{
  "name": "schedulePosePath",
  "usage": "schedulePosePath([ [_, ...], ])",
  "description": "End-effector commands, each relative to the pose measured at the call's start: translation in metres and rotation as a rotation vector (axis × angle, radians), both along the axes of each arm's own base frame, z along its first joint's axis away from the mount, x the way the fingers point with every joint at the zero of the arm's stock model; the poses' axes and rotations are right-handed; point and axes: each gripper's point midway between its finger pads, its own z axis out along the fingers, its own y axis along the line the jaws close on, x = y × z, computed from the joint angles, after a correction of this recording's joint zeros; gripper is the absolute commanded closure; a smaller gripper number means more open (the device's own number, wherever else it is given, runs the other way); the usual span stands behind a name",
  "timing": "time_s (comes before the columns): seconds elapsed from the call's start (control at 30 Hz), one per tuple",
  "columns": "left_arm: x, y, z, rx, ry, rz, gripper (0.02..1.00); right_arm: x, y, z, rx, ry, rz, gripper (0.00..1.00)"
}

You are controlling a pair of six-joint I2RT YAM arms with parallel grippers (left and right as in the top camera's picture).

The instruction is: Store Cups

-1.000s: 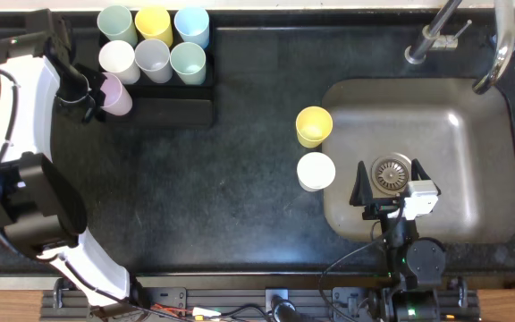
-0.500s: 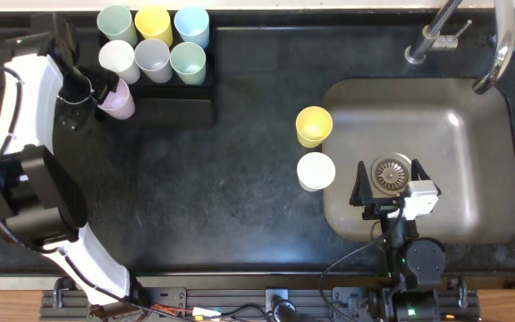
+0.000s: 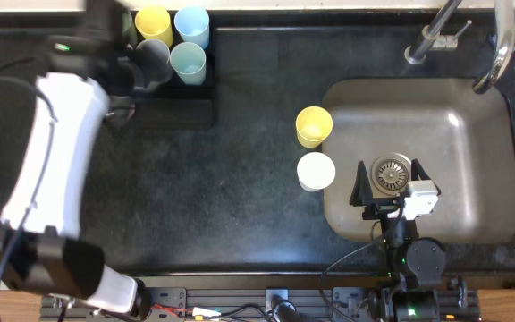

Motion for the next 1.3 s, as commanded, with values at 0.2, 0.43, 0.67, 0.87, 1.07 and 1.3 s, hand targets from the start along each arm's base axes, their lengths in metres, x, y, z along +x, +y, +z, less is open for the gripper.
schedulePosePath([
  [0.2, -0.013, -0.235, 0.020, 0.102, -0.342, -0.524, 0.020, 0.000, -0.001, -0.004, -0.007, 0.001, -0.003, 0.003],
  [0.43, -0.048, -0.283, -0.022, 0.002, -0.212, -0.501, 0.020, 0.000, -0.001, -0.004, -0.007, 0.001, -0.003, 0.003],
  [0.67, -0.071, -0.296, -0.071, -0.051, -0.018, -0.543, 0.020, 0.000, -0.001, -0.004, -0.007, 0.001, -0.003, 0.003],
  [0.87, -0.074, -0.286, -0.099, -0.037, 0.087, -0.528, 0.020, 0.000, -0.001, -0.004, -0.007, 0.001, -0.003, 0.003],
  [1.07, -0.058, -0.274, -0.101, -0.011, 0.066, -0.487, 0.020, 0.000, -0.001, -0.004, -0.007, 0.001, -0.003, 0.005],
  [1.3, -0.046, -0.265, -0.102, -0.016, 0.056, -0.454, 0.020, 0.000, -0.001, -0.004, -0.007, 0.001, -0.003, 0.003],
])
